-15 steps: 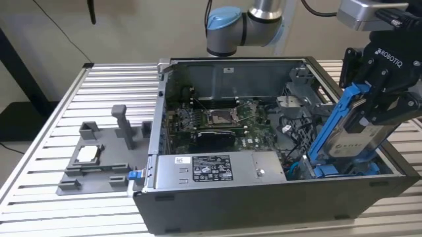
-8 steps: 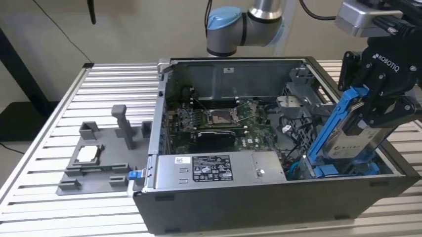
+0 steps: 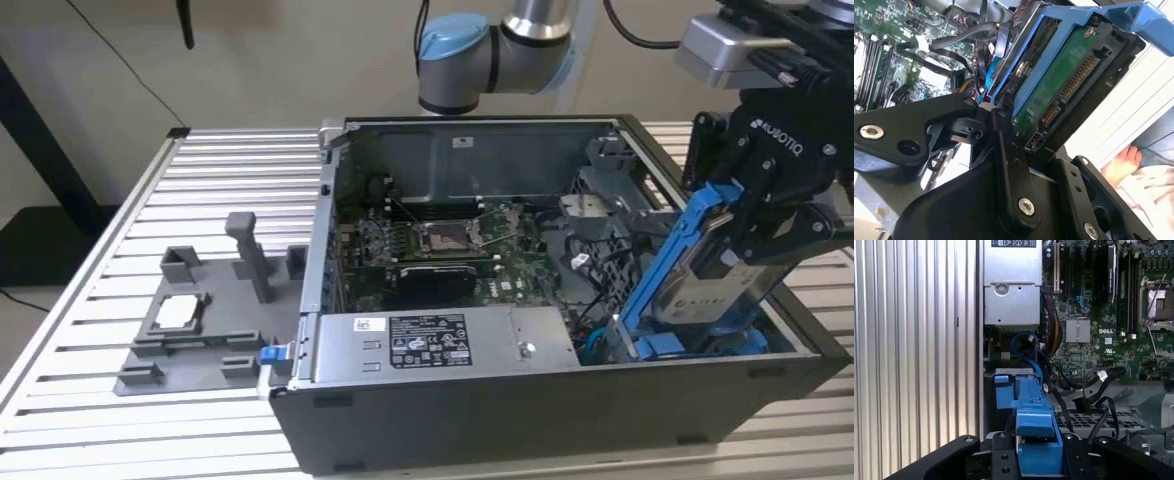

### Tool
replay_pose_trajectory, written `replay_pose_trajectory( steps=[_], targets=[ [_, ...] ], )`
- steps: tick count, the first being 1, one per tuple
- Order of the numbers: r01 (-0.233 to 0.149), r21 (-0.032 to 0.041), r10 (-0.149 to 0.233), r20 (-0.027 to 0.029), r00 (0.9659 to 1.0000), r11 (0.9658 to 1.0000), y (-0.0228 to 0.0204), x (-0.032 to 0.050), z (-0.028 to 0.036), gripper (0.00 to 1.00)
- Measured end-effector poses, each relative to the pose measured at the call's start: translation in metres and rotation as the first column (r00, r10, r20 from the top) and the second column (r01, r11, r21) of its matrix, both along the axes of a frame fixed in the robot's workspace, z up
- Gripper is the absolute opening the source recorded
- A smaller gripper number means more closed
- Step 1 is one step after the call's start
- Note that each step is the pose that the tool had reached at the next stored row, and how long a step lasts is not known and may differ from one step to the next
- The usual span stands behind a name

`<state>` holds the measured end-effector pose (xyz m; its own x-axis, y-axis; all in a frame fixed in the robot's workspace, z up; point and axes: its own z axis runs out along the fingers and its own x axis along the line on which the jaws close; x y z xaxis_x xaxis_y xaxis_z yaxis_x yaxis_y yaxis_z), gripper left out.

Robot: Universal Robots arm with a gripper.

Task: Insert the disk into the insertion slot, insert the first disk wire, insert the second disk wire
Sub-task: 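Insert the disk into the insertion slot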

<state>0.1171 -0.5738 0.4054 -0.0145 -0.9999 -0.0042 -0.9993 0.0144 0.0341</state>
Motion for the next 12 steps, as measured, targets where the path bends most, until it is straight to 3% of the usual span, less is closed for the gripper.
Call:
replay_pose_trajectory(
  steps=[12],
  targets=[
    [0.0,-0.0002,0.0,0.0,1.0,1.0,0.0001,0.0001,-0.0217,0.33]
  ],
)
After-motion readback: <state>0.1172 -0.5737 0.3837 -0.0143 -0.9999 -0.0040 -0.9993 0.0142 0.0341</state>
